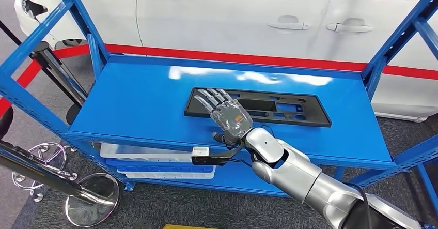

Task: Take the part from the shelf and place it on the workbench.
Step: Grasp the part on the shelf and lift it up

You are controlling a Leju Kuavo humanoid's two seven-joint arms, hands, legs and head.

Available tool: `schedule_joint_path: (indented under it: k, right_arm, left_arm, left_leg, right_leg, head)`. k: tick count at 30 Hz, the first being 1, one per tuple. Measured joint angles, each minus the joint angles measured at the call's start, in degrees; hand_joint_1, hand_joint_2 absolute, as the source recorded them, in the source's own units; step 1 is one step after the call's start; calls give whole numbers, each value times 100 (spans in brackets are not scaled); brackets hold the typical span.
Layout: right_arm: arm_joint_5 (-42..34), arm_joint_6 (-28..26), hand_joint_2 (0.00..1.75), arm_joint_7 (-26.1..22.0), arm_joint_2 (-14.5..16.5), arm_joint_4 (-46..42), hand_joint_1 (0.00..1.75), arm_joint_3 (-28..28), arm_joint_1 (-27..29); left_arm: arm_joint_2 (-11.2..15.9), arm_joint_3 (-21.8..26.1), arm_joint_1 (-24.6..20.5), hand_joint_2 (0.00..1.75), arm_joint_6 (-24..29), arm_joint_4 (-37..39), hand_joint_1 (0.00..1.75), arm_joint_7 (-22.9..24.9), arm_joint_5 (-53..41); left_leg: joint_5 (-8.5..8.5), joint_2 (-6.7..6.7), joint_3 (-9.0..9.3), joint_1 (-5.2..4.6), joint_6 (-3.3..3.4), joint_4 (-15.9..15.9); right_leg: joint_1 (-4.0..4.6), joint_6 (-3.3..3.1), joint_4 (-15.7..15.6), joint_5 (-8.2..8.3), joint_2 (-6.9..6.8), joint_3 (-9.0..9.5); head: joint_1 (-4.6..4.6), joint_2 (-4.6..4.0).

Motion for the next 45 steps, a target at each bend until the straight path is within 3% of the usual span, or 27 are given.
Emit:
schedule_joint_path:
  k: [2,7,11,12,13,15,17,18,22,24,26,27,28,29,31,32,35,36,38,41,42,43,45]
  right_arm:
    - [16,-10,175,43,2,108,0,2,-69]
    - [89,105,175,101,0,408,0,19,-207]
    - [190,322,175,228,31,754,0,50,-393]
    - [203,371,175,253,34,865,0,62,-418]
    - [213,410,175,269,37,970,0,77,-444]
    - [225,463,175,282,42,1162,0,108,-521]
    - [232,488,175,287,49,1346,0,130,-608]
    - [234,492,175,292,52,1431,0,139,-630]
    - [237,513,175,382,31,1686,0,169,-629]
    - [266,515,175,421,3,1805,0,174,-637]
    - [342,533,175,429,-15,1928,0,190,-622]
    - [391,552,175,441,-22,1979,0,200,-614]
    - [444,575,175,466,-28,2018,0,209,-615]
    - [498,604,175,497,-31,2045,0,216,-626]
    - [605,669,175,575,-30,2087,0,234,-662]
    - [645,697,175,606,-30,2105,14,248,-679]
    - [693,732,175,694,-30,2153,142,284,-707]
    - [695,737,175,713,-30,2168,172,290,-708]
    - [684,758,175,722,-30,2202,175,299,-708]
    - [656,775,175,716,-30,2259,175,312,-694]
    - [650,774,175,713,-30,2275,175,315,-682]
    - [647,774,175,711,-30,2286,175,318,-671]
    - [645,773,175,706,-30,2308,175,326,-658]
  left_arm:
    - [-2,-9,-10,0,-24,0,0,10,-13]
    - [-8,-84,-28,0,-73,0,0,41,-57]
    - [-10,-139,-74,0,-140,0,0,78,-81]
    - [-10,-152,-76,0,-153,0,0,86,-81]
    - [-11,-167,-76,0,-158,0,0,93,-81]
    - [-11,-200,-83,0,-159,0,0,99,-80]
    - [-10,-236,-103,0,-159,0,0,99,-78]
    - [-10,-252,-109,0,-159,0,0,99,-76]
    - [-11,-277,-86,0,-159,0,0,114,-66]
    - [-13,-283,-91,0,-159,0,0,116,-63]
    - [-15,-299,-98,0,-158,0,0,116,-60]
    - [-15,-308,-94,0,-158,0,0,116,-57]
    - [-16,-316,-88,0,-158,0,0,116,-55]
    - [-16,-321,-85,0,-158,0,0,116,-54]
    - [-16,-331,-86,0,-159,0,0,116,-50]
    - [-17,-342,-90,0,-159,0,0,116,-46]
    - [-18,-386,-93,0,-158,0,0,116,-30]
    - [-18,-395,-93,0,-158,0,0,116,-26]
    - [-18,-404,-95,0,-156,0,0,116,-20]
    - [-18,-414,-83,0,-155,0,0,117,-13]
    - [-18,-415,-73,0,-155,0,0,119,-12]
    - [-18,-416,-65,0,-155,0,0,121,-11]
    - [-18,-417,-64,0,-154,0,0,128,-11]
  left_leg:
    - [-60,-4,-43,-14,-77,105]
    - [-167,6,-120,-7,-204,246]
    - [-717,8,-689,8,-263,1438]
    - [-717,8,-774,7,-256,1585]
    - [-617,8,-763,5,-237,1533]
    - [-256,6,-485,-14,-162,909]
    - [-58,4,-197,-54,-92,317]
    - [-51,1,-138,-74,-73,186]
    - [3,14,-63,-55,-10,29]
    - [36,29,-24,-33,41,-35]
    - [30,30,-22,-35,72,-33]
    - [24,29,-21,-34,74,-26]
    - [14,28,-19,-31,71,-14]
    - [-1,27,-17,-25,59,6]
    - [-53,23,-23,-13,11,75]
    - [-81,18,-34,-20,-23,120]
    - [-109,12,-42,-40,-115,162]
    - [-119,15,-39,-31,-142,163]
    - [-273,18,-123,-18,-200,367]
    - [-760,20,-578,2,-268,1340]
    - [-833,20,-700,5,-276,1596]
    - [-799,20,-731,6,-273,1662]
    - [-474,20,-493,4,-234,1189]
  right_leg:
    - [-1,-35,-469,128,-4,222]
    - [21,-251,-540,123,20,234]
    - [44,-319,-547,124,14,239]
    - [60,-324,-546,121,12,241]
    - [74,-328,-545,119,13,244]
    - [93,-330,-546,117,24,253]
    - [107,-313,-552,123,35,246]
    - [105,-293,-562,131,35,241]
    - [105,-169,-544,95,33,225]
    - [99,-120,-122,-154,27,31]
    - [86,-82,542,-428,26,-297]
    - [72,-65,748,-462,24,-406]
    - [55,-48,762,-393,21,-423]
    - [35,-33,575,-236,18,-339]
    - [7,-17,-91,67,8,-10]
    - [7,-38,-345,137,13,122]
    - [42,-162,-519,131,31,225]
    - [39,-200,-532,139,28,233]
    - [18,-266,-564,162,22,251]
    - [16,-317,-575,177,17,235]
    - [20,-321,-574,180,20,228]
    - [23,-323,-574,182,26,226]
    - [28,-319,-573,185,37,235]
  head:
    - [8,0]
    - [1,1]
    - [-39,0]
    - [-39,0]
    - [-39,0]
    - [-38,0]
    - [-36,0]
    - [-32,0]
    - [-22,0]
    - [-1,0]
    - [14,0]
    - [16,0]
    - [19,0]
    - [22,0]
    - [25,0]
    - [28,1]
    - [28,1]
    - [27,1]
    - [13,1]
    - [-12,0]
    - [-12,0]
    - [-13,0]
    - [-13,0]
